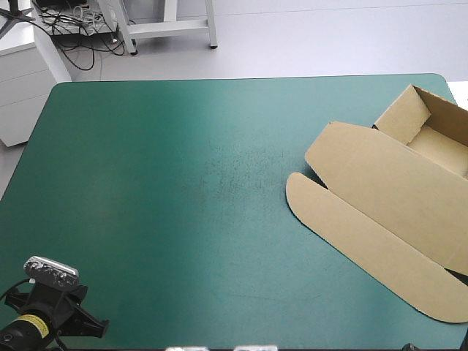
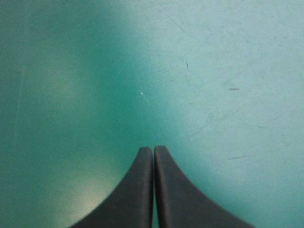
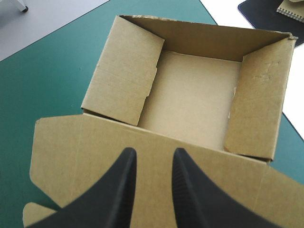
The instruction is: Fold the box
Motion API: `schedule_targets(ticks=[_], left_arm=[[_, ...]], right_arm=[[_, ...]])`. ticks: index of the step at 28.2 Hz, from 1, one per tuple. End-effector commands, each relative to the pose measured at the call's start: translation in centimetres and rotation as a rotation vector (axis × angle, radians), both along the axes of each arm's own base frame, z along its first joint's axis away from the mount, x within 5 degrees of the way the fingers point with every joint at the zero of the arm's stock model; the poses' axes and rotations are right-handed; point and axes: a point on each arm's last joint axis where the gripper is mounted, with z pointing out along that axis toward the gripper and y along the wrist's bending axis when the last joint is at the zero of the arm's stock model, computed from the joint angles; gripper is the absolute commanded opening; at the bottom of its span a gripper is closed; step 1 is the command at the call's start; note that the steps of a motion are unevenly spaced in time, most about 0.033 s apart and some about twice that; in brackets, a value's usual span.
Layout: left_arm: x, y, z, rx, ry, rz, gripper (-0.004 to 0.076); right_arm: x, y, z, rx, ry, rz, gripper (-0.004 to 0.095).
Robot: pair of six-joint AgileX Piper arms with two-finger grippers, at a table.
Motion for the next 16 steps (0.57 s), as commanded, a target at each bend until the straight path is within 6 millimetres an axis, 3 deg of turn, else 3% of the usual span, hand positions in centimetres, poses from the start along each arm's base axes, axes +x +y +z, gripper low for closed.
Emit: schedule_targets(ticks=[1,4,9,16], left_arm=[[0.4,-0.1,1.0,-0.026,-0.057,0.001,-0.0010],[0.4,-0.1,1.0,-0.026,-0.057,0.001,-0.0010],[0.4,-0.1,1.0,-0.026,-0.057,0.001,-0.0010],[0.4,-0.1,1.0,-0.026,-0.057,0.001,-0.0010]], right_arm=[[-3.7,2.5,1.3,-0.037,-0.051,0.030,0.0251],[-6.5,5.2,0.3,-0.074,-0.046,0.112,0.0231],[-11.4,9.4,-2.1,-0.138,-0.049,0.298,-0.0009],[-16.6,11.2,-6.4,-0.172,-0.050,0.389,-0.0020]])
